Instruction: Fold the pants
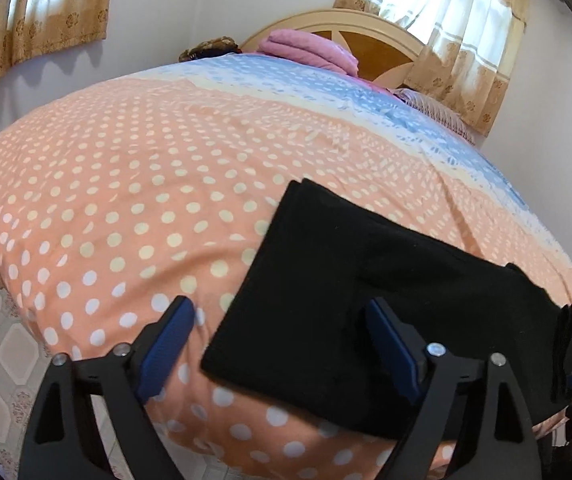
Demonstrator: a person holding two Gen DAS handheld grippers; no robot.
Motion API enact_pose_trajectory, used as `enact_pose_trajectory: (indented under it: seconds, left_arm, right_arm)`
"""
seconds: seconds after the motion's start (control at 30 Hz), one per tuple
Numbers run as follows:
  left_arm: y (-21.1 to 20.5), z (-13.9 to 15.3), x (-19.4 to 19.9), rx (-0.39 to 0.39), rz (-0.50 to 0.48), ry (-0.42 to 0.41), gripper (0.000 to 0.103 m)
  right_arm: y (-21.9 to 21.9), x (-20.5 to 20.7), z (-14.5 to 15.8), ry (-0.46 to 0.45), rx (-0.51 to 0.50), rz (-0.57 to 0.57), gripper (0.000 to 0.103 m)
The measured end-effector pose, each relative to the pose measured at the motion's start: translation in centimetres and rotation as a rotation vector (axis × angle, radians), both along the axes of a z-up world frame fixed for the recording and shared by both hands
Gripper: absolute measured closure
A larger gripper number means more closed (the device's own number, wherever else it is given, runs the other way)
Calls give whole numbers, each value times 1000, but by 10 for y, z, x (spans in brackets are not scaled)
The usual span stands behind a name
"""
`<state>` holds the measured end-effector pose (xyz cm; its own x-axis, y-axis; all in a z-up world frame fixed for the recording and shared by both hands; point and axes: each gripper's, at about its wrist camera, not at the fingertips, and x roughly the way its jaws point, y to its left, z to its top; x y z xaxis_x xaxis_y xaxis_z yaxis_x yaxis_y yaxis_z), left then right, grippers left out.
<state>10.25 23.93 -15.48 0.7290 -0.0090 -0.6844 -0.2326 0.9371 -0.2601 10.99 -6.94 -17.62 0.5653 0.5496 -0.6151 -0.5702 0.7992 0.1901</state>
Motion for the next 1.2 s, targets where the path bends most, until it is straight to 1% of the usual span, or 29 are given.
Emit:
enact_pose_trajectory:
  seconds: [0.03,0.1,0.13,0.17,0.33,0.43,0.53,0.57,0.67,0.73,0.77,0.8,0.83,0.87,0.9,0.93,0.97,1.03,1.07,1.13,1.17,1.2]
  left_arm:
    - [3,0,-2,-14,1,-3,23]
    - [8,1,-8,-50,0,-9,36]
    - [9,2,-10,-63,-2,-8,40]
    - [9,3,-12,-73,-4,-6,47]
    - [2,2,-11,-35,1,4,48]
    - [-8,4,-7,23,0,13,48]
    - [-13,4,-2,36,0,13,48]
    - [-13,1,1,39,-2,15,47]
    - [-11,-2,5,27,-10,-10,47]
    - [-16,2,4,31,-16,-5,55]
    - [-18,3,3,38,-20,3,56]
    - [-25,6,3,76,-15,14,56]
    - [-28,7,3,98,-10,14,56]
    - [-30,8,3,111,-6,14,56]
    - [-31,6,5,108,-10,16,56]
    - [-30,3,7,102,-15,21,56]
    - [-24,-2,9,72,-18,21,56]
    - [-12,-6,6,-10,-14,-25,55]
    - [-8,-7,4,-39,-19,-36,55]
    - [-3,-7,1,-82,-36,-58,59]
    - [0,-7,0,-110,-42,-67,67]
    - [6,-7,-2,-174,-47,-79,71]
  right_arm:
    - [0,-1,0,-2,0,0,35]
    - [2,-1,-1,0,0,-1,35]
    - [2,-1,-1,1,-2,0,35]
    - [3,-1,-2,0,-4,-1,35]
    - [5,-3,-3,-5,-11,4,35]
    - [5,-4,-3,-7,-12,4,35]
    - [5,-3,-4,-8,-12,3,35]
    - [6,-4,-4,-10,-14,3,35]
    - [9,-6,-3,-22,-28,2,35]
    - [10,-8,-3,-27,-34,1,35]
    - [10,-8,-3,-26,-34,2,35]
    - [10,-8,-3,-24,-31,1,35]
    - [10,-7,-3,-23,-28,0,34]
    - [9,-7,-3,-23,-28,0,34]
    - [9,-7,-3,-25,-30,1,34]
    - [10,-7,-3,-26,-32,1,34]
    - [10,-7,-3,-27,-33,1,34]
    - [10,-7,-3,-26,-31,0,34]
    - [10,-7,-3,-26,-32,0,34]
    - [10,-8,-3,-26,-32,-1,34]
    - [11,-8,-2,-25,-32,-2,34]
    - [11,-8,-2,-24,-32,-2,34]
